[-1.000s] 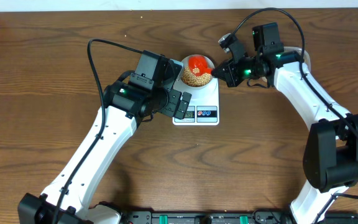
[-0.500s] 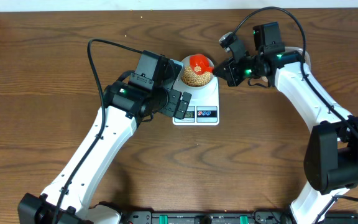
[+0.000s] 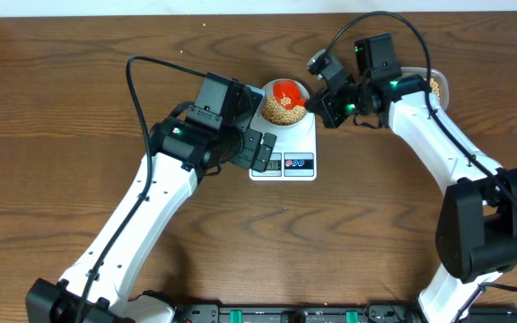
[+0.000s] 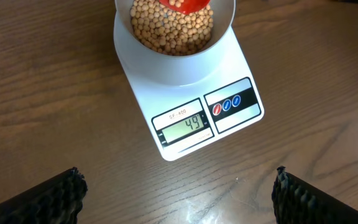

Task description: Scoop item into bowl and weigh 50g on scale

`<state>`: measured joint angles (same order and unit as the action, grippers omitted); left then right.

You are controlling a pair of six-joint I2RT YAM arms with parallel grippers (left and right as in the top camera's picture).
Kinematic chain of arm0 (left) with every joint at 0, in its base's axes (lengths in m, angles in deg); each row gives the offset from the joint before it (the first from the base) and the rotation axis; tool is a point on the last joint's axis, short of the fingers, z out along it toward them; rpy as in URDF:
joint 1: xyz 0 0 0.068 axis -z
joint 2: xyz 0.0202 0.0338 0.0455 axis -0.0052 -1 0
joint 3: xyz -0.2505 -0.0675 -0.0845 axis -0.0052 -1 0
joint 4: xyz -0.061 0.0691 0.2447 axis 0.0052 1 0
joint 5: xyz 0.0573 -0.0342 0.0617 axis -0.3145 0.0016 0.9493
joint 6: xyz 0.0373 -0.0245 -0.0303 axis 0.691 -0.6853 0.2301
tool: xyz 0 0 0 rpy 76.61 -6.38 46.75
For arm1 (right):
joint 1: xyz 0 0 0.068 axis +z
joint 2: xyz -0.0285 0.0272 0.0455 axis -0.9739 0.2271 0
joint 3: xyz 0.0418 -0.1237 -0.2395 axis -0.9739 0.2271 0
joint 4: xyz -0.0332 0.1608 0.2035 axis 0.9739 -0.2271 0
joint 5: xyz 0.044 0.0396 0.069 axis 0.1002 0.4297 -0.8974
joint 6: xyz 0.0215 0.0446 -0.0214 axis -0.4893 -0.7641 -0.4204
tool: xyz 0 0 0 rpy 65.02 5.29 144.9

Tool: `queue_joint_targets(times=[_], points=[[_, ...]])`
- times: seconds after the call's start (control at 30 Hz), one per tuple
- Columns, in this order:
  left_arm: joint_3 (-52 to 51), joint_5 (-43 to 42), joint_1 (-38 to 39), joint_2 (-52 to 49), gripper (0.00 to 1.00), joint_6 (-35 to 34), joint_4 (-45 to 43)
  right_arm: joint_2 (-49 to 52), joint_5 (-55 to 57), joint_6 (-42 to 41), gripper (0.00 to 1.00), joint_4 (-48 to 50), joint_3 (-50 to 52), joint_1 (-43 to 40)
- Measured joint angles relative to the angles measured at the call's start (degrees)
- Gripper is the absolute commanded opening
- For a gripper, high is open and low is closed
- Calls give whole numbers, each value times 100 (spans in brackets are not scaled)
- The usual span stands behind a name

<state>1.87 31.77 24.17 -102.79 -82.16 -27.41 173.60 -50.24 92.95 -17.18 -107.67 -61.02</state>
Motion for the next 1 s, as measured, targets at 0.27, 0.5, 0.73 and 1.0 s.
queue_joint_targets(times=[0.27, 0.5, 0.73, 1.0], points=[[0, 0, 0, 0, 98, 0, 0, 0, 203, 299, 1, 0, 0, 26], [0, 0, -2, 0, 98, 2, 0, 0, 264, 647, 1, 4, 0, 26], [0, 0, -2, 0, 98, 0, 0, 0, 264, 929, 1, 20, 0, 26], [0, 0, -2, 0, 98, 0, 0, 0, 264, 1176, 1, 57, 0, 26]])
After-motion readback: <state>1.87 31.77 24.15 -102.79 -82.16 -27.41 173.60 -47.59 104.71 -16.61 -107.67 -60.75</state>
